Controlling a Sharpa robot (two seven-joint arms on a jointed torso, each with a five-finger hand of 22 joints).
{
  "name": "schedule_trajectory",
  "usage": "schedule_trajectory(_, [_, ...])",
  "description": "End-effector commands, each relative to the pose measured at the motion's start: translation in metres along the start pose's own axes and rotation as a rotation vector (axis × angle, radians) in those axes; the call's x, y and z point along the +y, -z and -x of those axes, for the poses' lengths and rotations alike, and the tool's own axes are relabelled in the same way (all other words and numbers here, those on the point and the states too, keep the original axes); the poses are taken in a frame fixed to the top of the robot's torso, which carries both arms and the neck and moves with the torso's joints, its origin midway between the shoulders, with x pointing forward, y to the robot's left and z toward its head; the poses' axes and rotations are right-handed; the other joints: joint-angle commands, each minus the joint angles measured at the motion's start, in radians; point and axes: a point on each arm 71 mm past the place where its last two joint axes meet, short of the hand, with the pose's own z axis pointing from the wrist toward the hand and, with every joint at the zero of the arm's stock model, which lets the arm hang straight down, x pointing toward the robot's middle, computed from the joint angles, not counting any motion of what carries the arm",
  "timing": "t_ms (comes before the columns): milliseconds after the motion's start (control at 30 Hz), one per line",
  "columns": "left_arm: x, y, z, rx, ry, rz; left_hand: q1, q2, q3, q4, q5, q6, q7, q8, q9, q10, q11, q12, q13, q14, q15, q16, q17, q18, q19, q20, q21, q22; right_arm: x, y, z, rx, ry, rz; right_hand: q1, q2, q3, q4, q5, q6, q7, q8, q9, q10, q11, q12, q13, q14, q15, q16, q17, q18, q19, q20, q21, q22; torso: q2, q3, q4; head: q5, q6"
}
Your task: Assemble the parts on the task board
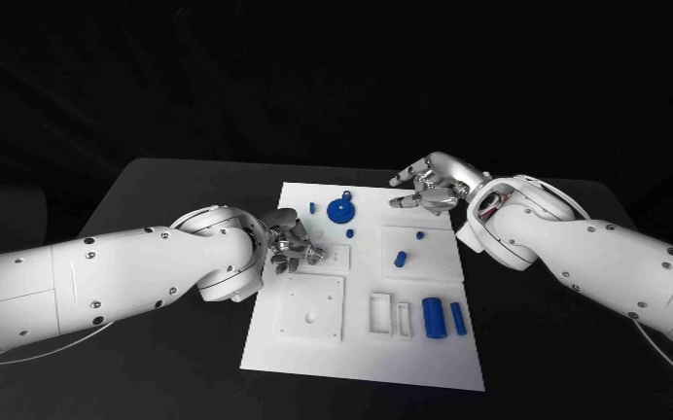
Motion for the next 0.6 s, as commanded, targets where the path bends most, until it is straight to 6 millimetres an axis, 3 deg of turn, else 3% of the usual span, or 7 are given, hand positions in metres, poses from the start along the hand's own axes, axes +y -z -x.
schedule_trajectory(33, [-0.002,-0.001,-0.002,0.064,0.012,0.017,0.003,0.0,0.127,-0.119,0.001,0.171,-0.096,0.003,0.001,0.024,-0.03,0.002,0.001,-0.002,-0.004,0.001,-0.001,-0.003,-0.004,0.006,0.0,0.018,0.0,0.0,-0.002,0.013,0.006,0.004,-0.01,0.001,0.002,0.006,0.006,0.008,-0.001,0.002,-0.001,0.002,-0.006,0.003,-0.001,0.006,-0.002,-0.005,0.002,0.002,0.037,-0.002,0.001,0.059,0.001,0.0002,-0.0001,0.0,-0.001])
schedule_trajectory(600, [-0.011,-0.01,0.009,0.058,-0.018,0.021,-0.001,0.008,0.129,-0.118,-0.004,0.169,-0.095,0.003,0.006,0.024,-0.03,0.002,-0.002,-0.001,-0.005,0.002,0.0,-0.003,-0.004,0.006,0.0,0.018,-0.001,-0.001,-0.002,0.008,0.002,0.001,-0.017,0.003,0.002,0.013,0.01,0.008,-0.001,0.002,-0.002,0.003,-0.006,0.003,0.0,0.006,-0.002,-0.005,0.002,0.003,0.037,-0.003,0.001,0.059,0.001,-0.0003,-0.0001,-0.004,-0.005])
